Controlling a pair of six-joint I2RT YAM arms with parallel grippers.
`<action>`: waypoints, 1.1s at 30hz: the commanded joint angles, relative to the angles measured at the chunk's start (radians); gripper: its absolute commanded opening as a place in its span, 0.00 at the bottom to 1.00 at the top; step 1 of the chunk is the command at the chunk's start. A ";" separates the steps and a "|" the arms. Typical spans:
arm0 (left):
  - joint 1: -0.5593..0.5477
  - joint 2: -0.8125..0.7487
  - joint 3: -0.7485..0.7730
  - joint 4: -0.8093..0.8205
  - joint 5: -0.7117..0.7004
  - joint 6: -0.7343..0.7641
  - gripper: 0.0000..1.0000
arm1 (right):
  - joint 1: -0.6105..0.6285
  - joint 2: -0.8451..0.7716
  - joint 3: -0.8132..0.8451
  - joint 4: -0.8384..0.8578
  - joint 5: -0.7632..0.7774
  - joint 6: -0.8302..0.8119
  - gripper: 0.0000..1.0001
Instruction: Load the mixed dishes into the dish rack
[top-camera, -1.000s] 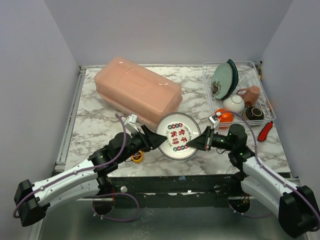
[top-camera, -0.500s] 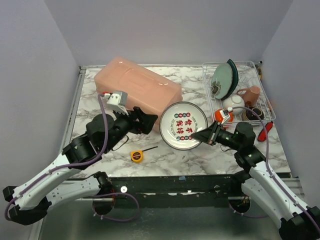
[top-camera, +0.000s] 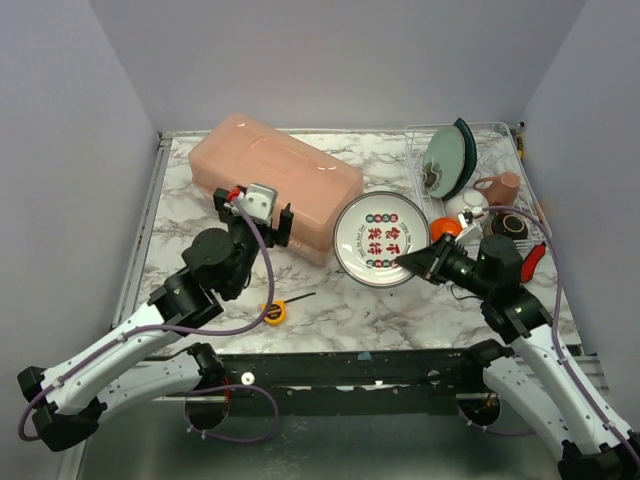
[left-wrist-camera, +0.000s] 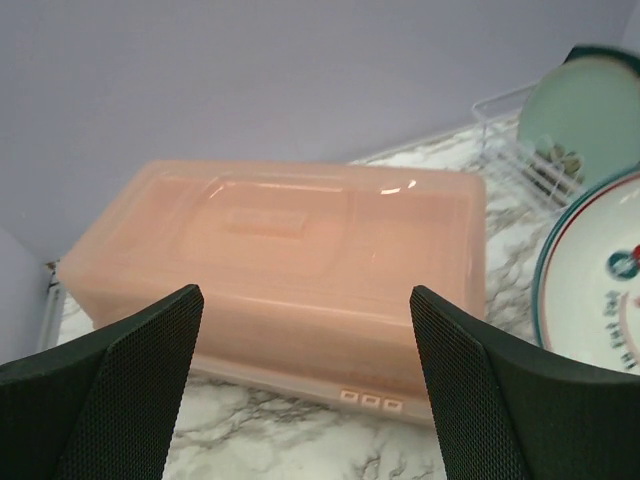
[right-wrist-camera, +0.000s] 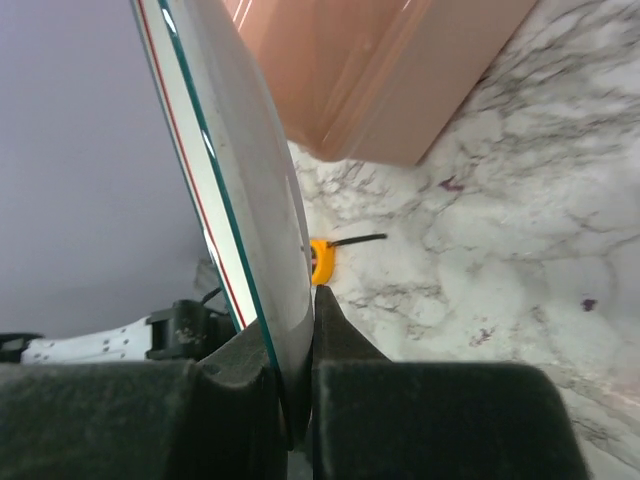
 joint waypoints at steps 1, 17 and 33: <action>0.012 0.005 -0.059 0.106 -0.058 0.120 0.84 | 0.004 -0.001 0.135 -0.122 0.182 -0.124 0.00; 0.026 -0.012 -0.170 0.191 -0.033 0.148 0.81 | 0.004 0.340 0.543 -0.225 0.920 -0.395 0.00; 0.055 0.029 -0.185 0.234 -0.020 0.159 0.80 | 0.004 0.799 0.749 -0.046 1.277 -0.824 0.00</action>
